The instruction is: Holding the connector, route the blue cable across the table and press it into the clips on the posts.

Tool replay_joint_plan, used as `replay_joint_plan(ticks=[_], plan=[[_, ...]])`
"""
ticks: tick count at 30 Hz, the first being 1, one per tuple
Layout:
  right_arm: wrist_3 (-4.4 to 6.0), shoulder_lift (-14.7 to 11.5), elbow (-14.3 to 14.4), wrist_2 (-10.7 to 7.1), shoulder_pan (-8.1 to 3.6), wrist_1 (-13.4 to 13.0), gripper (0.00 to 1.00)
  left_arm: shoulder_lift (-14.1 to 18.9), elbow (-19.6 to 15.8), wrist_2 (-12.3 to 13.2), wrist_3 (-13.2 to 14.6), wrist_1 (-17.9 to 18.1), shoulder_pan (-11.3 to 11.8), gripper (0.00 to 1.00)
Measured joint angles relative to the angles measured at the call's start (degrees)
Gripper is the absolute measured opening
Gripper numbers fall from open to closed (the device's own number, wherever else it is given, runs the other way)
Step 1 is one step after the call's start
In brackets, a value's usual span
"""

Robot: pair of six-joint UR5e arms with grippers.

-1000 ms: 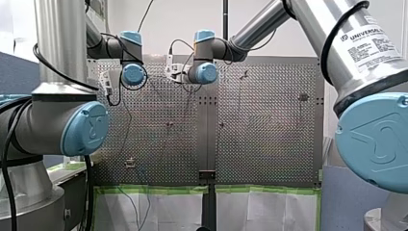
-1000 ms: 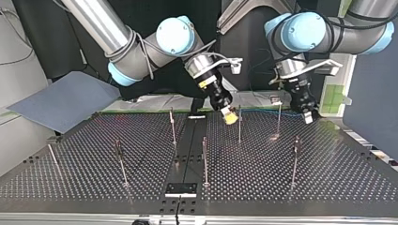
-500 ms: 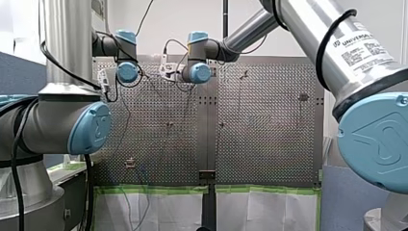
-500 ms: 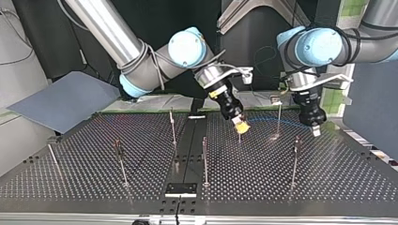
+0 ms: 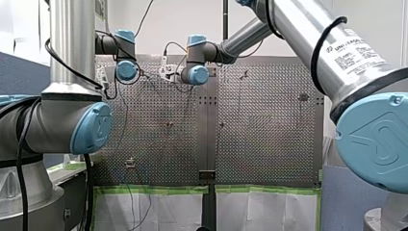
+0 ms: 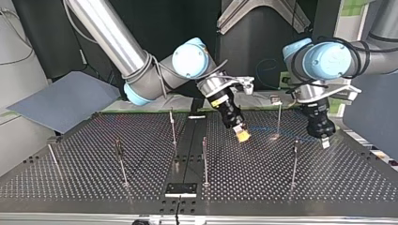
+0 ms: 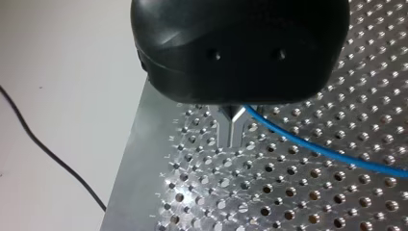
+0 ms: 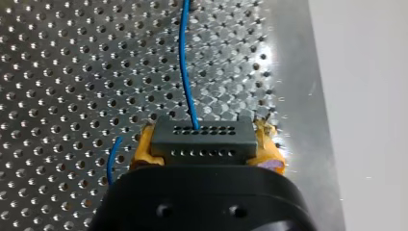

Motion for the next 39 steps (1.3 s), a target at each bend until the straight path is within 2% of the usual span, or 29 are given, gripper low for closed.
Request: replay_joint_plan(ticks=[6, 11, 24, 32, 39], plan=[[0.24, 0.7, -1.0, -0.53, -0.15, 0.1, 0.0, -1.7, 0.9, 1.5, -0.4, 0.1, 1.1, 0.0], [0.39, 0.8, -1.3, -0.76, -0.37, 0.1, 0.0, -3.3, 1.5, 3.4, -1.6, 1.6, 2.1, 0.0], [1.5, 0.9, -2.7, -1.05, -1.5, 0.5, 0.0, -5.5, 3.4, 10.0, -5.6, 5.5, 4.6, 0.0], [1.6, 0.9, -2.8, -1.06, -2.32, 0.7, 0.0, -9.3, 5.9, 12.2, -6.6, 6.0, 5.8, 0.0], [1.61, 0.9, -2.9, -1.06, -2.8, 0.7, 0.0, -10.3, 6.6, 14.7, -7.5, 6.6, 6.6, 0.0]])
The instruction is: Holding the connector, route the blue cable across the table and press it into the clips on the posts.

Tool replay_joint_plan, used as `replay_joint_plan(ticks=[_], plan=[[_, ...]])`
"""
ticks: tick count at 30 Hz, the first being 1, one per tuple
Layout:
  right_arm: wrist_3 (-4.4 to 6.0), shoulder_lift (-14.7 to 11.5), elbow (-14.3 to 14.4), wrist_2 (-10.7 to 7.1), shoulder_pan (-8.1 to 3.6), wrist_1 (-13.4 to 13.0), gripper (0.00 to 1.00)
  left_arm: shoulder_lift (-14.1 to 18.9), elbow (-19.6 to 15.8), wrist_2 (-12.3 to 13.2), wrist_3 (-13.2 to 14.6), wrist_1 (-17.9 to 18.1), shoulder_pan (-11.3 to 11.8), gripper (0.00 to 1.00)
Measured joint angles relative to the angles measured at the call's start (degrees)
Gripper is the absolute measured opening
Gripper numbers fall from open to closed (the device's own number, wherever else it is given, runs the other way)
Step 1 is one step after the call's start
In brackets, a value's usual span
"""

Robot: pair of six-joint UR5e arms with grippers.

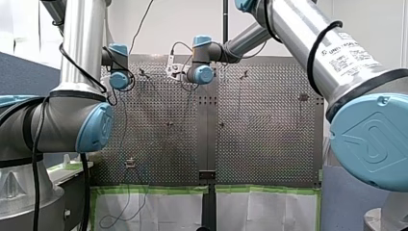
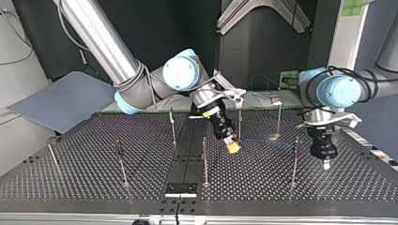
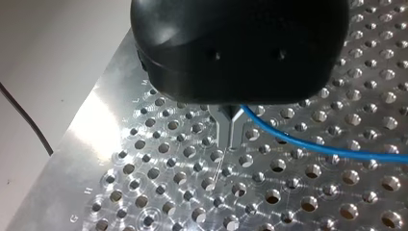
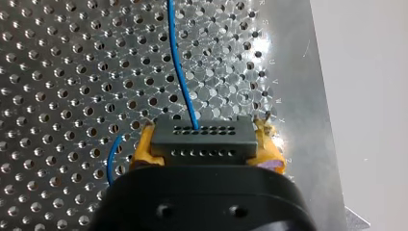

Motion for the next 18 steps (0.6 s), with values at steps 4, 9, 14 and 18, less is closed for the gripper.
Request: replay_joint_plan(ticks=[4, 9, 14, 18], plan=[[0.0, 0.0, 0.0, 0.0, -0.1, 0.0, 0.0, 0.0, 0.0, 0.8, -1.2, 0.0, 0.1, 0.0], [0.0, 0.0, 0.0, 0.0, -0.13, 0.1, 0.0, 0.0, 0.0, 0.9, -3.2, -0.4, 0.1, 0.22], [0.0, 0.0, 0.0, 0.21, -0.13, 0.5, 0.0, 0.0, 0.0, -0.3, -4.8, -2.2, 0.0, 0.73], [-0.15, -0.1, -0.1, 1.29, -0.12, 1.0, 0.0, 0.0, 0.0, -1.3, -5.0, -3.8, -0.2, 1.0]])
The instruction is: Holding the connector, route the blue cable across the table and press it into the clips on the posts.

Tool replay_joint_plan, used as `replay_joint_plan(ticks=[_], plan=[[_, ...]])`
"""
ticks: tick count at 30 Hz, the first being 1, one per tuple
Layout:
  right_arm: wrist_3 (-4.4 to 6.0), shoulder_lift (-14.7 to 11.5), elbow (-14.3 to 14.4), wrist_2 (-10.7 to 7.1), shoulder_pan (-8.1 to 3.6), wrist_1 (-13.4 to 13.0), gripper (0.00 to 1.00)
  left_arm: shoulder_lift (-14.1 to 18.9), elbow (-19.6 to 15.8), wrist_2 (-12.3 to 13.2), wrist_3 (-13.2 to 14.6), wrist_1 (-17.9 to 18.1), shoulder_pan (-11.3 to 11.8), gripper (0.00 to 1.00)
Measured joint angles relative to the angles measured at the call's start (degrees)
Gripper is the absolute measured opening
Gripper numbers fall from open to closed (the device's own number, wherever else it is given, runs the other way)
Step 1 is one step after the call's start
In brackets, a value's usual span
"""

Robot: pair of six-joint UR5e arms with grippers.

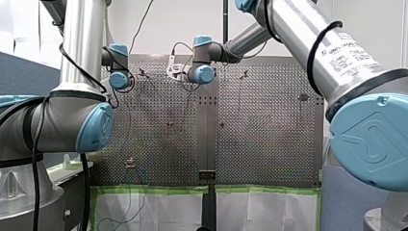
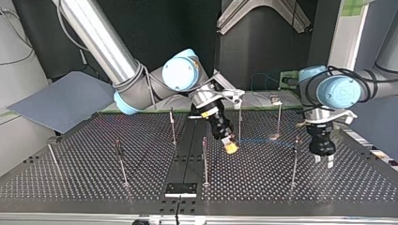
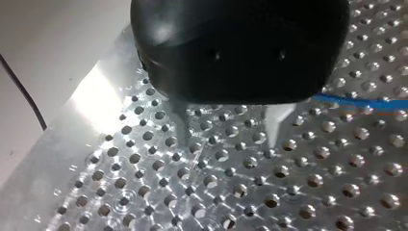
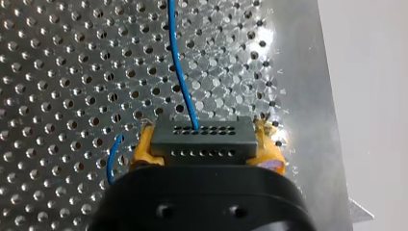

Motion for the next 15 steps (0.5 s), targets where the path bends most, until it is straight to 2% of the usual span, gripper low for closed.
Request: replay_joint_plan(ticks=[7, 11, 15], plan=[[-0.74, 0.0, -0.1, 2.64, 0.16, 1.2, 0.0, 0.4, -0.1, -2.0, -0.3, -4.1, -0.9, 1.0], [-1.55, 0.0, -0.1, 3.78, 0.32, 1.8, 0.0, 0.7, -0.5, -1.6, -0.8, -6.4, -1.3, 1.0], [-2.01, 0.0, -0.1, 4.17, 0.4, 2.2, 0.0, 1.3, -1.4, -0.2, -1.1, -8.8, -1.6, 1.0]])
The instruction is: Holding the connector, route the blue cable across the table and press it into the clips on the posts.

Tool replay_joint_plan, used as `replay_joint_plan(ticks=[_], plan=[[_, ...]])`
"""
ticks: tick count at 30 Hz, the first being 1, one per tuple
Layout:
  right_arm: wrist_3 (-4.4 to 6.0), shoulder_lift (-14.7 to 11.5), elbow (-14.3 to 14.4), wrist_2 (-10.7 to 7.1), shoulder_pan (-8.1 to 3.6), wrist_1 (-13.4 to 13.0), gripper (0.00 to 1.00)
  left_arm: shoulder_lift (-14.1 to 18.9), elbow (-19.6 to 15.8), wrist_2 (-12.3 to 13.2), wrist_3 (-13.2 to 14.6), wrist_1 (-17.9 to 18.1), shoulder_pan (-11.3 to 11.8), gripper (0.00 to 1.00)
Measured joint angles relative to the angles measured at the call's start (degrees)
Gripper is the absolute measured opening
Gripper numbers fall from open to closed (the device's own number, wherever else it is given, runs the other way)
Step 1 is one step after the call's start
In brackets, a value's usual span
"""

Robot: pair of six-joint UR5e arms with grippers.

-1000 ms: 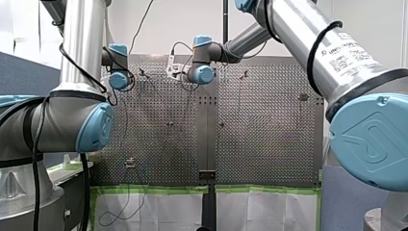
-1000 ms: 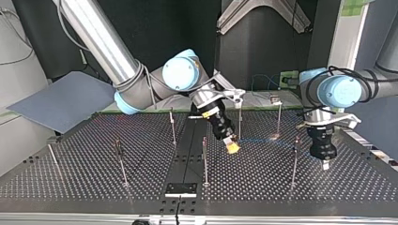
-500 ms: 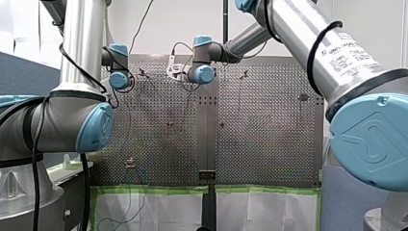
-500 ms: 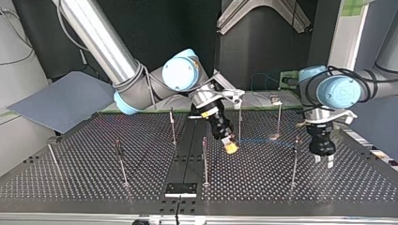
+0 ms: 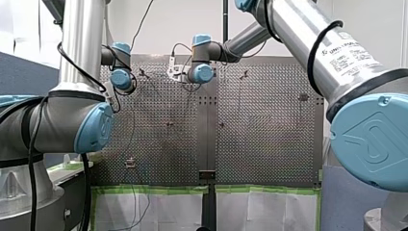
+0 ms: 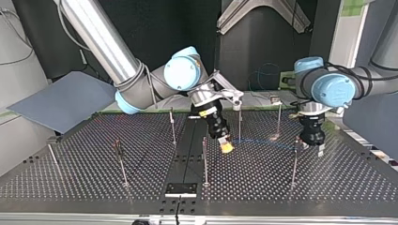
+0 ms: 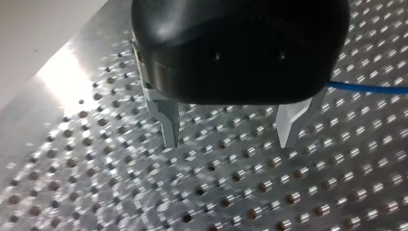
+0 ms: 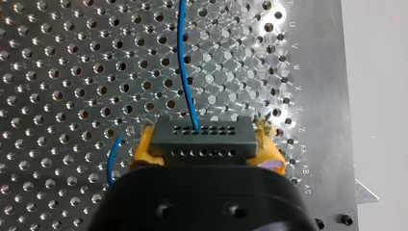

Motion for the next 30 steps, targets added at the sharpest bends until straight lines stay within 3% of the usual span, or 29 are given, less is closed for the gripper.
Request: replay_joint_plan(ticks=[13, 22, 30], plan=[[-0.39, -0.1, -0.8, 0.61, 0.03, 0.8, 0.0, 7.2, -4.5, 2.6, -2.9, -7.3, -0.3, 1.0], [-0.32, -0.1, -1.5, 2.52, 0.01, 1.7, 0.0, 12.4, -6.4, 5.8, -3.4, -8.7, -0.7, 1.0], [-0.33, -0.1, -1.5, 3.04, 0.01, 2.2, 0.0, 17.5, -8.9, 5.9, -3.1, -9.1, -1.1, 1.0]])
